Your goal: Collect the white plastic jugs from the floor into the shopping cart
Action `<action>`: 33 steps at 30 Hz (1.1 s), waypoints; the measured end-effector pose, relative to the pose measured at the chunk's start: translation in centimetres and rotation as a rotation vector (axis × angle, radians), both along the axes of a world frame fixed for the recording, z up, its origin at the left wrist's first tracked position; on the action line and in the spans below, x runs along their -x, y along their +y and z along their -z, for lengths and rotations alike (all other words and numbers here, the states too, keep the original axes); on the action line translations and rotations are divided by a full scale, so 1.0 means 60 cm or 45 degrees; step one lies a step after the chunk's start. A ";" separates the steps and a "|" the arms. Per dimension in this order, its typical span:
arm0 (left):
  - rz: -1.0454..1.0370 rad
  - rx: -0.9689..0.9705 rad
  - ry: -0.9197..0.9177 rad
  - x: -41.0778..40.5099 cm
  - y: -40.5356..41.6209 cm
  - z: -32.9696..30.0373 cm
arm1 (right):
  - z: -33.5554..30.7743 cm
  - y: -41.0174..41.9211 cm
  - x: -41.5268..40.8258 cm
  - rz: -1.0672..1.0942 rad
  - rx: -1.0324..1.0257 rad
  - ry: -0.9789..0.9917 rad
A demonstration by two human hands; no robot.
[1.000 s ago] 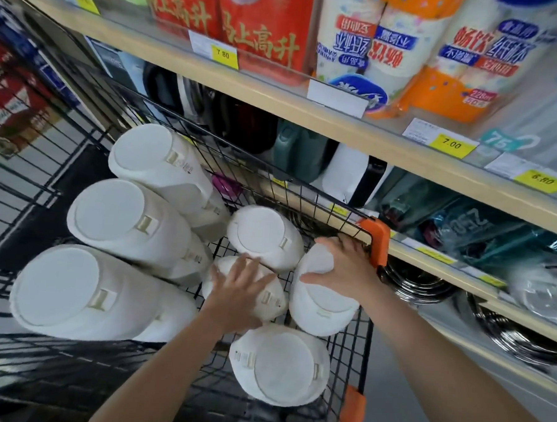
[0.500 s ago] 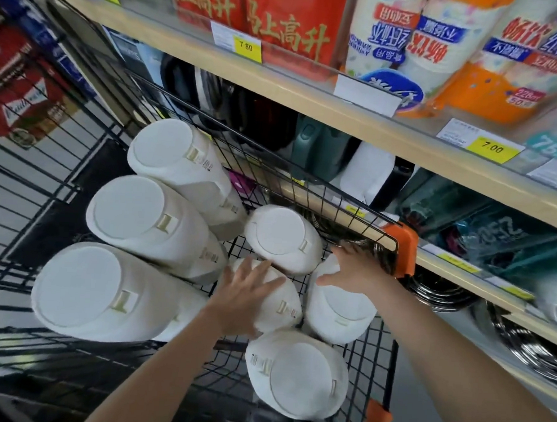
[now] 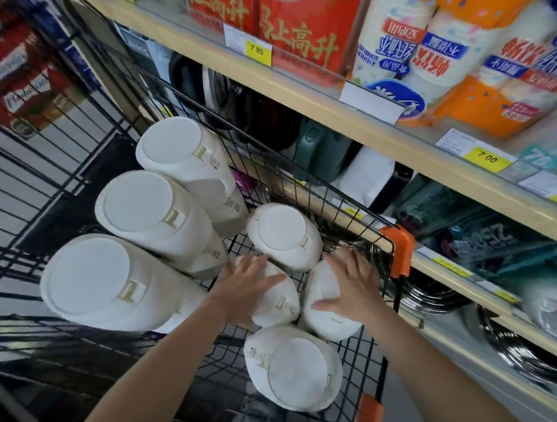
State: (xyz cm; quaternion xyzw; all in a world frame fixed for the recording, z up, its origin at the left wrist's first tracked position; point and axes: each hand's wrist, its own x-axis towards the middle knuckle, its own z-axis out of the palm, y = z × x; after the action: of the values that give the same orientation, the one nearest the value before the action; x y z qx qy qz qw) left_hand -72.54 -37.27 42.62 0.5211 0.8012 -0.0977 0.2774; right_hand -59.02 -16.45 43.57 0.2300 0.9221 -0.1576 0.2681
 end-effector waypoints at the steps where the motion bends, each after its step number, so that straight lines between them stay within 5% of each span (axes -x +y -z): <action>1: 0.003 -0.001 0.011 -0.002 0.001 -0.004 | -0.005 0.000 -0.009 0.003 0.026 -0.006; 6: -0.061 0.011 0.060 -0.014 -0.009 0.008 | -0.008 -0.020 -0.010 0.039 -0.040 0.075; 13: -0.754 -0.027 -0.056 -0.004 -0.019 0.017 | 0.011 -0.059 0.005 0.155 -0.144 0.137; 22: -0.575 0.045 -0.019 -0.004 -0.012 0.027 | 0.000 -0.018 -0.009 0.031 -0.118 0.018; 28: -0.632 0.060 0.004 -0.008 -0.003 0.037 | 0.015 -0.076 0.020 0.504 -0.096 0.083; 33: -0.504 0.044 -0.042 0.007 -0.021 0.000 | -0.007 -0.059 0.011 0.441 0.051 -0.032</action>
State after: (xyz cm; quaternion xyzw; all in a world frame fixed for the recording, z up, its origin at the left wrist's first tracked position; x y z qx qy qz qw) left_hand -72.97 -38.53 42.60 0.3501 0.8815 -0.0466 0.3132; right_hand -59.69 -20.01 43.98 0.3819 0.8620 -0.2169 0.2529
